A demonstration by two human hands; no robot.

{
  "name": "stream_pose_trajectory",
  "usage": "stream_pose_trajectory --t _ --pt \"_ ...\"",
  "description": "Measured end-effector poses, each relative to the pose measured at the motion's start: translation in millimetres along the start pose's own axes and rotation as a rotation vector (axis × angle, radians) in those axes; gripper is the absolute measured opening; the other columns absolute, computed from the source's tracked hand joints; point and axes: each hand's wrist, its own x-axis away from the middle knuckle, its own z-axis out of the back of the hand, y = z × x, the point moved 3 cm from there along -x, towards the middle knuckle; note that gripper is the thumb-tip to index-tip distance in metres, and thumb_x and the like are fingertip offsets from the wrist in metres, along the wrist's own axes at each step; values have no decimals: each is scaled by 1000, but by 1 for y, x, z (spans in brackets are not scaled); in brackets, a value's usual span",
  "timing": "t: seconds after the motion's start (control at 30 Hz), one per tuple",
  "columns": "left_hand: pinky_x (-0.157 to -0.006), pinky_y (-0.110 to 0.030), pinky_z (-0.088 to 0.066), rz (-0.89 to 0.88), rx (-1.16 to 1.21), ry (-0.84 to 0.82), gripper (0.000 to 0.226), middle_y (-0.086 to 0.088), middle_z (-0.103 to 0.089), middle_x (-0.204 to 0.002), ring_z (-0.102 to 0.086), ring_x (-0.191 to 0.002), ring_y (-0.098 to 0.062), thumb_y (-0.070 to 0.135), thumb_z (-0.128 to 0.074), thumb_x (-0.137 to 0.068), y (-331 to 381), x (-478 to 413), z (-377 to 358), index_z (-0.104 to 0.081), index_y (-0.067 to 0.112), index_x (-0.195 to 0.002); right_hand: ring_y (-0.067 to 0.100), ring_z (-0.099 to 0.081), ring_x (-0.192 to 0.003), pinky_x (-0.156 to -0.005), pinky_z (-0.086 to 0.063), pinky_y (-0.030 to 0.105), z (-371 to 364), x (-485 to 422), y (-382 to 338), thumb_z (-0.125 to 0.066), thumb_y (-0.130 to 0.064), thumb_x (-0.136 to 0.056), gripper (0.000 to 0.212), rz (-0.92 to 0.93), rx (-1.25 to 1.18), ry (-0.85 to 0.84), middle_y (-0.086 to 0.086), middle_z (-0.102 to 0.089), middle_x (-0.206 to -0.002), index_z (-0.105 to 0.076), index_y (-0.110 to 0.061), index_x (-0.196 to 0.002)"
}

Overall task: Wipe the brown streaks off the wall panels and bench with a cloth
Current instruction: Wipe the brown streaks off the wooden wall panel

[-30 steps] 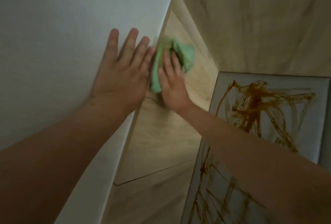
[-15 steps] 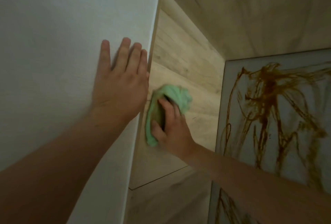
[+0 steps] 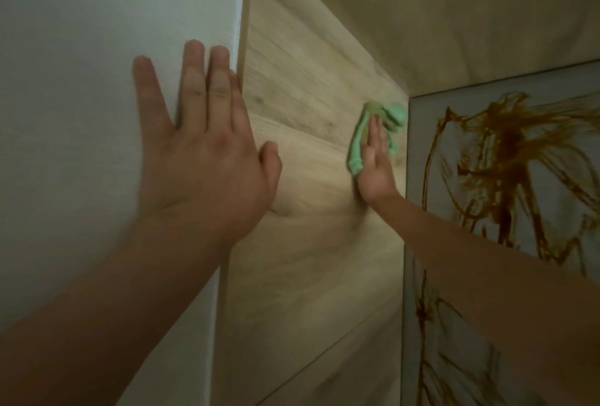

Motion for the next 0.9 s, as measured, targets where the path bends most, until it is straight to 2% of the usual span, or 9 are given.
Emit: stream_pose_trajectory --t 0.07,0.17,0.3,0.4,0.53,0.6,0.7,0.8,0.9 --pt "-119 -74 0 -1 5 -2 84 -21 -2 -171 8 -157 -40 55 -15 -102 2 -2 -1 -11 -6 -160 18 -4 -160 -130 -7 40 8 -15 32 -16 -43 -98 69 -86 -55 23 -3 -7 -174 -14 -25 -165" --pt "-118 -75 0 2 -12 -7 85 -20 0 -171 9 -157 -40 55 -15 -102 3 -2 -3 -11 -6 -160 20 -13 -159 -130 -11 40 15 -35 74 -19 -41 -99 68 -211 -116 100 -1 -14 -172 -19 -24 -164" --pt "-118 -76 0 1 4 12 84 -20 -4 -171 5 -158 -41 53 -20 -102 7 -3 -5 -14 -9 -159 25 -14 -158 -127 -9 35 23 -46 112 -17 -32 -113 52 -410 -126 102 3 -12 -173 -15 -30 -165" --pt "-117 -76 -1 3 10 4 85 -20 -3 -171 6 -158 -41 54 -20 -102 6 -4 -5 -13 -9 -159 26 -15 -158 -125 -9 35 26 -45 119 -17 -34 -114 51 -486 -144 114 3 -13 -173 -14 -34 -165" --pt "-117 -76 0 1 16 2 84 -20 -5 -171 6 -157 -42 54 -21 -102 5 -4 -1 -15 -9 -159 26 -7 -160 -129 -4 46 25 -71 94 -17 -49 -110 59 -537 -253 175 3 -9 -174 -14 -29 -165" --pt "-117 -76 1 -9 -1 -3 84 -20 -2 -171 8 -157 -42 54 -17 -103 6 -3 -2 -15 -8 -159 26 -6 -160 -129 -3 44 27 -90 67 -17 -53 -107 67 -484 -269 184 6 -9 -173 -14 -22 -166" --pt "-117 -76 2 -16 17 -5 83 -21 -1 -171 9 -157 -43 53 -18 -103 5 -4 -1 -16 -8 -159 25 -13 -158 -126 -10 32 30 -100 21 -14 -51 -105 72 -320 -160 99 11 -14 -172 -15 -10 -165" --pt "-117 -76 2 -7 16 -23 83 -21 1 -171 11 -156 -45 52 -17 -103 3 -3 3 -13 -9 -159 23 -6 -160 -129 -4 36 20 -82 -38 -16 -51 -94 79 -266 -169 80 4 -8 -174 -13 -18 -166" --pt "-117 -75 6 4 30 -32 84 -21 -1 -171 10 -156 -45 52 -21 -102 2 -4 10 -13 -9 -159 19 3 -160 -129 3 38 3 -47 -112 -21 -51 -94 77 -17 -117 27 -3 -3 -174 -10 -25 -166"
